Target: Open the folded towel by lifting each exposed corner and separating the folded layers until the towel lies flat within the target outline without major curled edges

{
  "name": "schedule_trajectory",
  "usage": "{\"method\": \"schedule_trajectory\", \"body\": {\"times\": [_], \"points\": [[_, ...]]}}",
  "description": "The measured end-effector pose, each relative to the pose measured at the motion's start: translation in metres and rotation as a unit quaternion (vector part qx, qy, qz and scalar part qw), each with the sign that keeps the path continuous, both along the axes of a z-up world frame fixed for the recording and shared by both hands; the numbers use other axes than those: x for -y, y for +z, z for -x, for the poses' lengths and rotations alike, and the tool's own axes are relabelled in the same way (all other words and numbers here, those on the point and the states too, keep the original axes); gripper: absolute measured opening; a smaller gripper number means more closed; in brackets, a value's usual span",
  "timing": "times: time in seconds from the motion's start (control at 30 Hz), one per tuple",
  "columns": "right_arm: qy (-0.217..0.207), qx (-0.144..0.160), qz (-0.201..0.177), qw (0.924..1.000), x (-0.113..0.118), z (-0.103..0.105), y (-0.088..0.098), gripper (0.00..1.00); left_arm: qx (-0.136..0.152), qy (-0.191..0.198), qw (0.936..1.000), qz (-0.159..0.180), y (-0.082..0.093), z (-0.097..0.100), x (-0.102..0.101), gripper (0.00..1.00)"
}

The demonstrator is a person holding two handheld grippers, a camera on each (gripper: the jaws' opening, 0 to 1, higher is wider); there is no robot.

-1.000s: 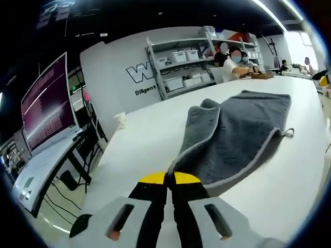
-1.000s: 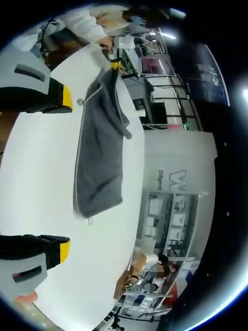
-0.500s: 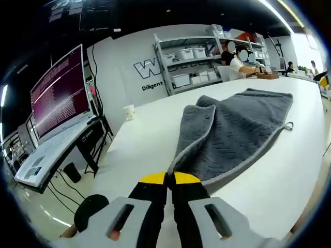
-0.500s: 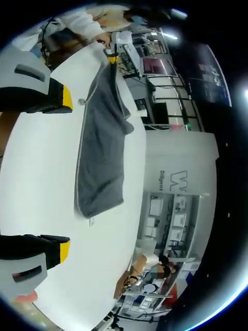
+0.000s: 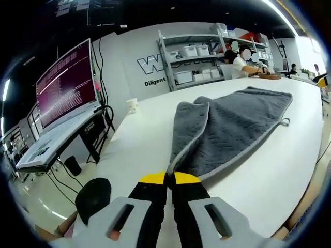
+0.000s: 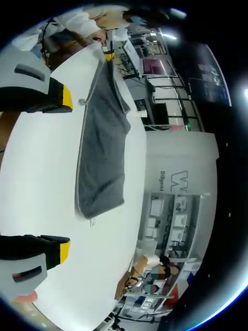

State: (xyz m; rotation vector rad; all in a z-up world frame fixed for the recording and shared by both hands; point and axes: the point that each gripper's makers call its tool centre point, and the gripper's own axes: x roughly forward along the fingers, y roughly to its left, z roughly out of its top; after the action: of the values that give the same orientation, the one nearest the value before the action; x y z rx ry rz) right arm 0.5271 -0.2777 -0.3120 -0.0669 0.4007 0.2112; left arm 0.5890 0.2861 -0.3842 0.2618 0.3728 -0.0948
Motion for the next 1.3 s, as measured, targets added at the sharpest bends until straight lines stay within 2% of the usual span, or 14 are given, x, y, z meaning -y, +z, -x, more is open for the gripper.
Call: {"method": "schedule_trajectory", "body": {"times": [0.33,0.83,1.07,1.3], "points": [[0.003,0.001,0.004,1.0000,-0.003,0.000,0.001,0.98,-0.009,0.006,0.9997,0.021,-0.013,0.021,0.000,0.03],[-0.003,0.002,0.002,1.0000,0.001,0.002,0.001,0.98,-0.010,0.011,0.9993,0.036,-0.018,0.026,-0.003,0.03],[-0.005,-0.005,0.002,1.0000,0.001,0.000,-0.002,0.98,-0.013,0.015,0.9989,0.042,-0.016,0.029,-0.006,0.06],[-0.006,0.000,0.004,1.0000,-0.002,0.000,0.001,0.98,-0.009,0.026,0.9977,0.062,-0.008,0.044,-0.009,0.12]]}}
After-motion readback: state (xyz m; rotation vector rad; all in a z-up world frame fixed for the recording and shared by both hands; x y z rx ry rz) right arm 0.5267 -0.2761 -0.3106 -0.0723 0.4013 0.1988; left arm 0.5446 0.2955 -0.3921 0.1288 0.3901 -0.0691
